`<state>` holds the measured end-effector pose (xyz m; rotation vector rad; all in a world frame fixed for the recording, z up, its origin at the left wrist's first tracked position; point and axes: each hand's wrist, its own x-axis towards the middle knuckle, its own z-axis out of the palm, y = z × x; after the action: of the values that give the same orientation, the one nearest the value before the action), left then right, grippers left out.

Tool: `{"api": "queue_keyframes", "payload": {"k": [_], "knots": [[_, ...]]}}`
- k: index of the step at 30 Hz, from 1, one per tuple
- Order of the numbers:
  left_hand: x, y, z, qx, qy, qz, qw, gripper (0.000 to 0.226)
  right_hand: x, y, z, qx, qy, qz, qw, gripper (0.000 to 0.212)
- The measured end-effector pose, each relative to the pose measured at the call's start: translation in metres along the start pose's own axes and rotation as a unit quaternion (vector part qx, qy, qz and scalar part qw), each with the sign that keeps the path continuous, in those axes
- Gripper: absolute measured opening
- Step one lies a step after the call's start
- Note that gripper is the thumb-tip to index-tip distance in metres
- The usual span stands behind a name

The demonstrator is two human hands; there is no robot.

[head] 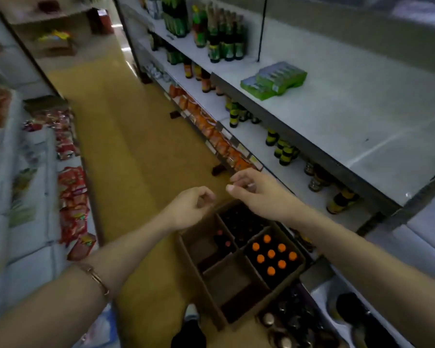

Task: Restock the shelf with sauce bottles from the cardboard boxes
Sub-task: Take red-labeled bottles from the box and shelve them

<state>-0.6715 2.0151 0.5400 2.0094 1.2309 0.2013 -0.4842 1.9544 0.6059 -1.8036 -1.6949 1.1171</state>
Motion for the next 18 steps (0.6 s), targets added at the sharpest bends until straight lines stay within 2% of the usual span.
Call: {"api": "queue_keyframes", "payload": {"k": [4, 8, 14, 18], "knots": [[0.060, -0.056, -0.004, -0.017, -0.059, -0.030, 0.998, 0.019, 0.064, 0.012, 0.020, 0.017, -0.011, 0.065, 0.998, 0.045], [0.115, -0.104, 0.014, -0.012, -0.103, -0.055, 0.993, 0.010, 0.107, 0.050, 0.046, 0.056, -0.013, 0.140, 0.989, 0.043], [0.172, -0.175, 0.082, 0.002, -0.135, -0.054, 0.989, 0.019, 0.167, 0.152, 0.096, 0.076, -0.026, 0.220, 0.972, 0.040], [0.209, -0.227, 0.144, 0.030, -0.175, -0.060, 0.982, 0.032, 0.203, 0.232, 0.139, 0.069, -0.046, 0.232, 0.969, 0.043]]}}
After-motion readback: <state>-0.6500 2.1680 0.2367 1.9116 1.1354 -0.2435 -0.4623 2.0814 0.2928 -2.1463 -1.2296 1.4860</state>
